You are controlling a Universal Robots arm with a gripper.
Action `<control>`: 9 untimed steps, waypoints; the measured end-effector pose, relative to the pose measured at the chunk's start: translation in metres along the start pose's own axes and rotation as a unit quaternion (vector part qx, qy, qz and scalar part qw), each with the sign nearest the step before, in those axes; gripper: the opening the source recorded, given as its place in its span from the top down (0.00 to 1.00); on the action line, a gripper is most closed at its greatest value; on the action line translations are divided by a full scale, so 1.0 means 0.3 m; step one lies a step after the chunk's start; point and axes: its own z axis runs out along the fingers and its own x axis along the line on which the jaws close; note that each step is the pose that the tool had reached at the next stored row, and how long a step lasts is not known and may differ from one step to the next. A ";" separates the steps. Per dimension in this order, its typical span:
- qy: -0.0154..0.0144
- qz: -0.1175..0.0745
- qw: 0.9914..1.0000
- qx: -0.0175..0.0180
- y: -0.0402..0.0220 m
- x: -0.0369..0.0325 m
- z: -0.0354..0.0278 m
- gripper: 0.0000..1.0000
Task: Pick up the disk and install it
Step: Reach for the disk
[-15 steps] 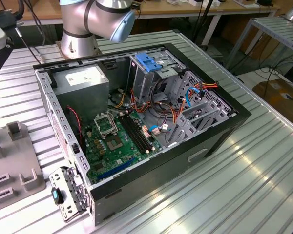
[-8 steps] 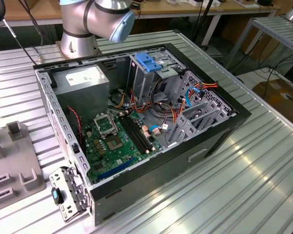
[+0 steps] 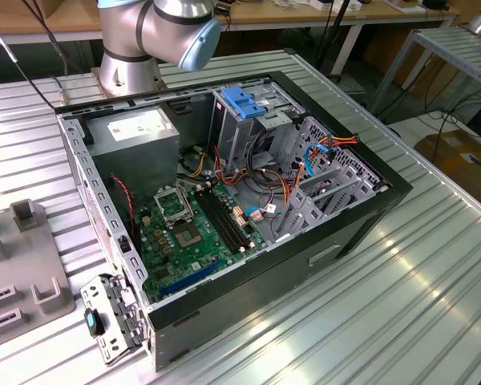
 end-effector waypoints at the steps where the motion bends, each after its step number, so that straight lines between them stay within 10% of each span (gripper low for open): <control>1: 0.000 0.000 1.000 0.000 -0.001 0.012 0.000 0.89; 9: 0.000 0.000 1.000 0.000 -0.007 0.110 -0.001 0.89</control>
